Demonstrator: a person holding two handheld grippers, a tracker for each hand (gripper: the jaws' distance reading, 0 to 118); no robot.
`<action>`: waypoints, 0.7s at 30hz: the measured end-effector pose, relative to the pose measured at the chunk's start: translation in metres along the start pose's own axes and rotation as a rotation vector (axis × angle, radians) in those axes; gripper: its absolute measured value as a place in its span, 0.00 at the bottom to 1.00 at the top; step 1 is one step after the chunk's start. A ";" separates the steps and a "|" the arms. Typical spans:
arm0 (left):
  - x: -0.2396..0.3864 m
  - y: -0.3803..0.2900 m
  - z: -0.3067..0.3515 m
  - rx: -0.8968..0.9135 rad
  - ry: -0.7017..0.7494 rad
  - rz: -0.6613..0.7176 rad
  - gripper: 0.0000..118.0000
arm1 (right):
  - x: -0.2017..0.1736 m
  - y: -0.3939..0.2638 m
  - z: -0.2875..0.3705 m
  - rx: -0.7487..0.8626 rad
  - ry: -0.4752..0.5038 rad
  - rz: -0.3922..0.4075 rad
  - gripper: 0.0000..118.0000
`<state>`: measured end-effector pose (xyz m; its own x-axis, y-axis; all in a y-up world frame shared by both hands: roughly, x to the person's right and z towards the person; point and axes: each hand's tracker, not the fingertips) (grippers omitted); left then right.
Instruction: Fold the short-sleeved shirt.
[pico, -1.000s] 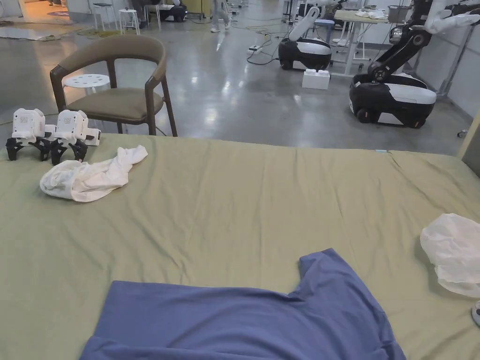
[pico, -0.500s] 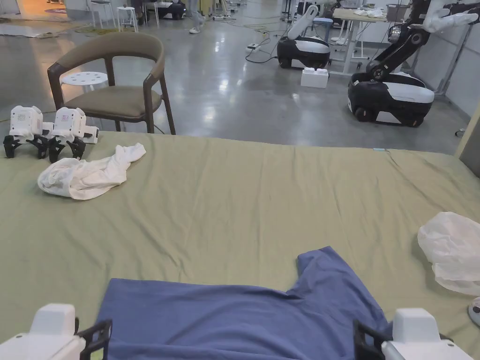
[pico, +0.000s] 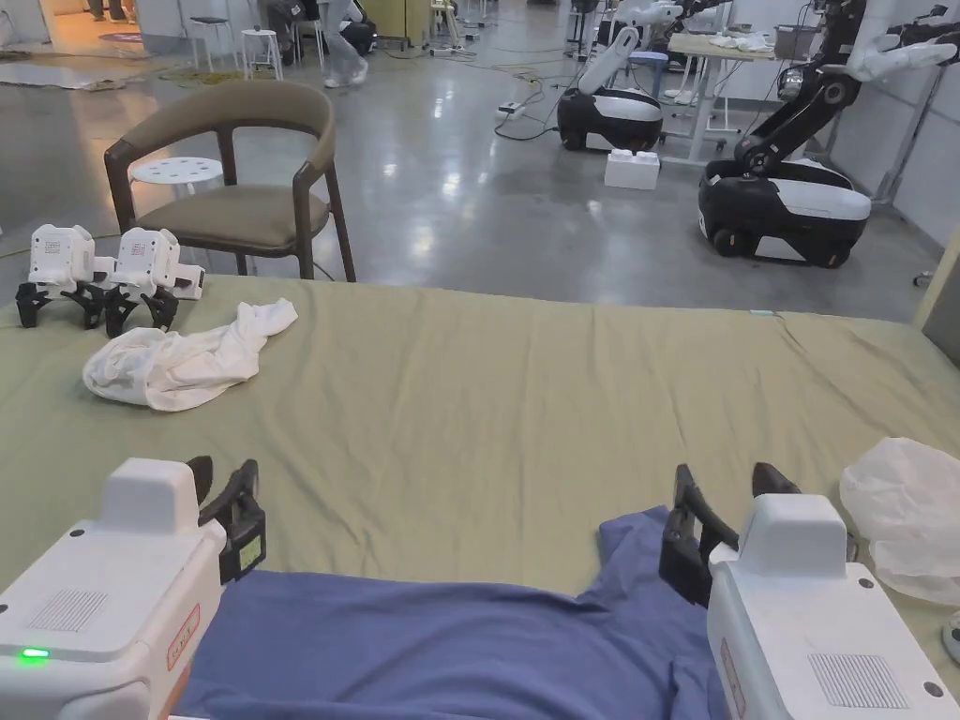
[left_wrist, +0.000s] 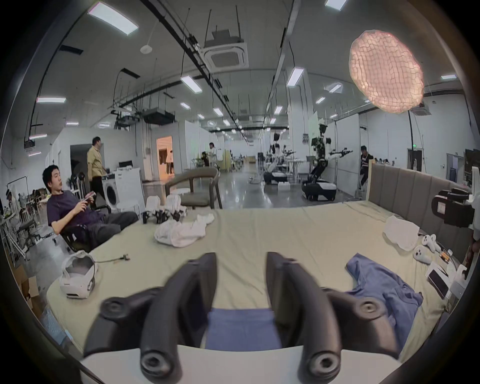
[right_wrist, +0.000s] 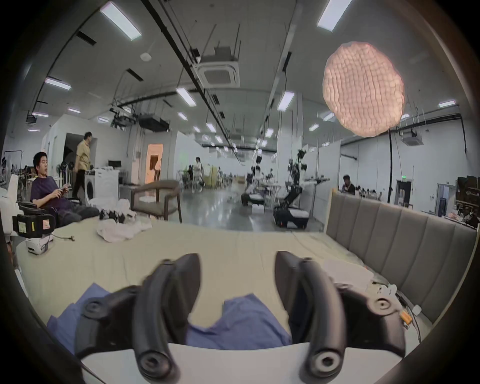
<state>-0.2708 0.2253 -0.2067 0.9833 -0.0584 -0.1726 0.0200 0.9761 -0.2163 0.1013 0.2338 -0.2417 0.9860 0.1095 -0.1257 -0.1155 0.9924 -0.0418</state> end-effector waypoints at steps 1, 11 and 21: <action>0.001 0.003 0.002 0.009 0.004 -0.007 0.08 | -0.001 0.003 0.001 0.013 -0.001 -0.001 0.24; 0.005 0.004 0.013 0.066 0.028 -0.029 0.00 | -0.004 0.007 0.001 0.047 0.007 -0.021 0.00; -0.048 -0.050 -0.068 -0.374 -0.005 0.070 0.00 | 0.010 -0.015 -0.006 -0.065 0.008 -0.025 0.00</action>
<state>-0.3315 0.1656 -0.2527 0.9807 0.0077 -0.1953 -0.1141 0.8337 -0.5402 0.1117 0.2199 -0.2485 0.9877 0.0843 -0.1317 -0.0990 0.9891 -0.1089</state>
